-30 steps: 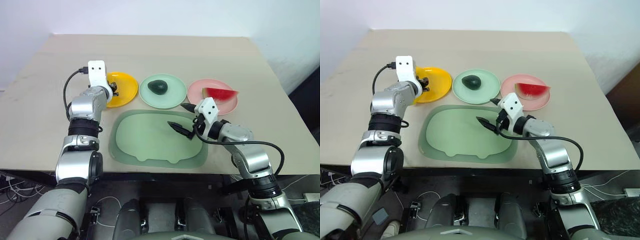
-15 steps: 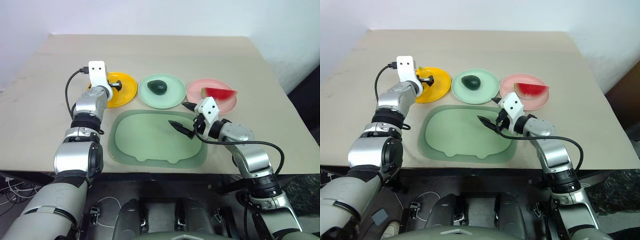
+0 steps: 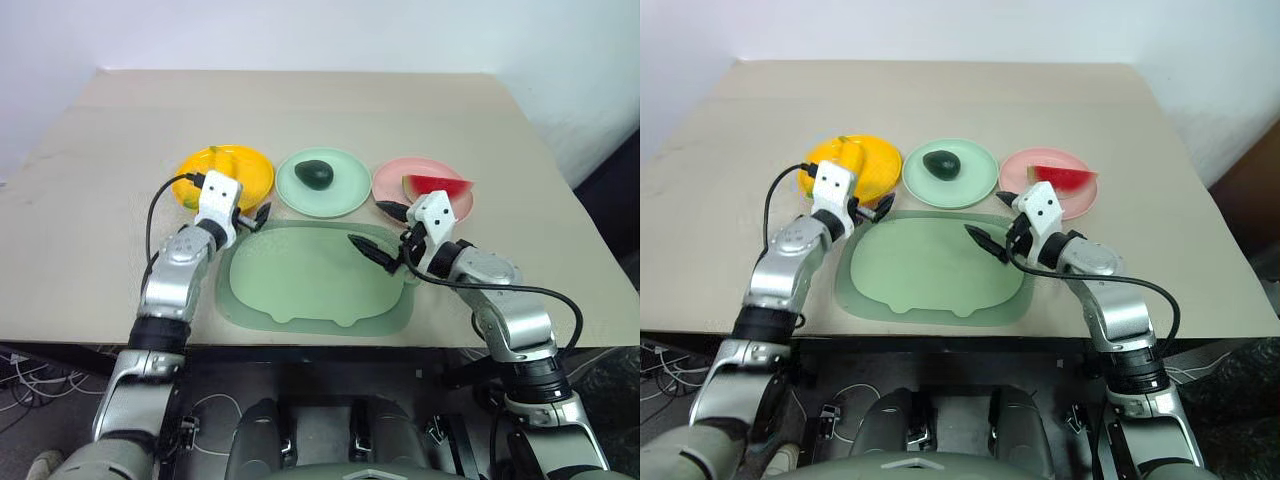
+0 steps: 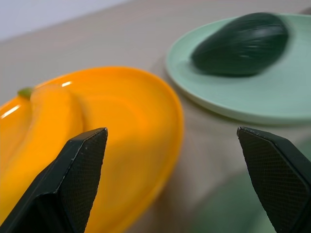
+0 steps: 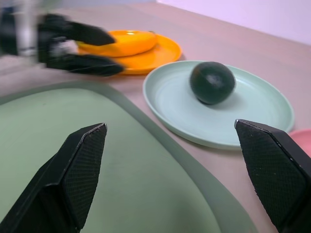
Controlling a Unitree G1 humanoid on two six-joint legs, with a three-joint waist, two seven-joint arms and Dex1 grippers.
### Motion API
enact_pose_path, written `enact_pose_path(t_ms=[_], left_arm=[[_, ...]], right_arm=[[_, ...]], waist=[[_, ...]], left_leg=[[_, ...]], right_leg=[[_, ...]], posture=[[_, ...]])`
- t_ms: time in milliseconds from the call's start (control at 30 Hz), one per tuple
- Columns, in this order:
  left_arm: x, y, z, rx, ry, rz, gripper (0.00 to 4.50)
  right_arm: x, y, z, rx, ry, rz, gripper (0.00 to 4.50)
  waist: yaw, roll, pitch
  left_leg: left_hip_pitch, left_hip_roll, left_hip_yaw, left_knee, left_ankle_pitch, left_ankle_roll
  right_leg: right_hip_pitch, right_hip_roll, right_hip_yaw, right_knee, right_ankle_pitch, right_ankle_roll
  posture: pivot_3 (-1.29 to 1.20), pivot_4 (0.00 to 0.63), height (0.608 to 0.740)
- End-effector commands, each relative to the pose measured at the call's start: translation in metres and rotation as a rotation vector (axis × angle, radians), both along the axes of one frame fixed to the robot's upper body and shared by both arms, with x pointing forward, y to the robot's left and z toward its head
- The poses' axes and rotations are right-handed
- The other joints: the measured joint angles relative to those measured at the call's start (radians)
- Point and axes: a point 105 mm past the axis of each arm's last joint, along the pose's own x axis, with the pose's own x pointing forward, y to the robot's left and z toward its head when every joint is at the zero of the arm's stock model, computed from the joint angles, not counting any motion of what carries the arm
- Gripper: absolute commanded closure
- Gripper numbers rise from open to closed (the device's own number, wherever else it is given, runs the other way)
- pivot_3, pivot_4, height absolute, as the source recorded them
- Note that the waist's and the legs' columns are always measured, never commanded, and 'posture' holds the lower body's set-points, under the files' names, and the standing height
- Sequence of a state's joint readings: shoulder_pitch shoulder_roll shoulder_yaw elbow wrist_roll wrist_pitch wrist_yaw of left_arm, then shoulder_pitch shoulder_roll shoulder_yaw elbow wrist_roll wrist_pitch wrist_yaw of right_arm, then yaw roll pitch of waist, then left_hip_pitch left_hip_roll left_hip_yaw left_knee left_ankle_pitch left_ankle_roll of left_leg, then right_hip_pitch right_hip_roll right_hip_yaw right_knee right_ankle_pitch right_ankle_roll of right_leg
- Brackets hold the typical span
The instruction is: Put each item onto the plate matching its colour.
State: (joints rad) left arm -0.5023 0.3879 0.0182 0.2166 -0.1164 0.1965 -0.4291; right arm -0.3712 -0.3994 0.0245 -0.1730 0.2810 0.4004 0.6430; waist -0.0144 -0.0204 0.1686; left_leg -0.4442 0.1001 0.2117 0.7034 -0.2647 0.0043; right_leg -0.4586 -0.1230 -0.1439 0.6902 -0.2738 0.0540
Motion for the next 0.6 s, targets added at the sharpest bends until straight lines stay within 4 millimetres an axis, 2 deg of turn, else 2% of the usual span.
enact_pose_path(t_ms=[33,167,333,433,600], left_arm=[[-0.025,-0.012,0.034,-0.06,-0.161,-0.137,0.02],[-0.049,-0.009,0.031,-0.035,-0.242,-0.205,0.02],[-0.08,-0.008,0.013,-0.06,-0.207,-0.36,0.02],[-0.094,0.004,0.005,-0.148,-0.124,-0.39,0.02],[-0.106,0.014,0.005,-0.194,-0.058,-0.433,0.02]], right_arm=[[-0.006,0.0,0.018,0.03,-0.068,0.001,0.0],[-0.007,-0.002,0.018,0.031,-0.068,-0.007,0.0],[-0.01,-0.008,0.011,-0.009,-0.047,-0.021,0.0],[-0.022,-0.018,0.005,0.005,-0.009,0.0,0.0],[-0.039,-0.019,0.005,0.057,0.023,0.046,0.0]], waist=[[0.0,0.0,0.0],[-0.002,0.0,0.0],[-0.001,0.001,0.0],[0.001,0.001,0.0],[0.0,0.001,0.0]], left_leg=[[0.0,0.0,0.0,0.0,0.0,0.0],[0.0,0.0,0.0,0.0,0.0,0.0],[0.001,0.0,0.0,0.0,0.0,0.0],[0.0,0.0,-0.001,0.0,0.0,0.001],[0.001,0.001,-0.002,0.0,-0.001,0.001]], right_leg=[[0.0,0.0,0.0,0.0,0.0,0.0],[0.0,0.0,0.0,0.0,0.0,0.0],[0.0,0.0,0.0,0.0,0.0,0.0],[0.0,0.0,0.0,0.0,0.0,0.0],[0.001,-0.001,0.0,-0.001,0.0,0.0]], posture=[[0.0,0.15,0.695],[0.0,0.15,0.695],[0.0,0.15,0.695],[0.0,0.15,0.695],[0.0,0.15,0.695]])
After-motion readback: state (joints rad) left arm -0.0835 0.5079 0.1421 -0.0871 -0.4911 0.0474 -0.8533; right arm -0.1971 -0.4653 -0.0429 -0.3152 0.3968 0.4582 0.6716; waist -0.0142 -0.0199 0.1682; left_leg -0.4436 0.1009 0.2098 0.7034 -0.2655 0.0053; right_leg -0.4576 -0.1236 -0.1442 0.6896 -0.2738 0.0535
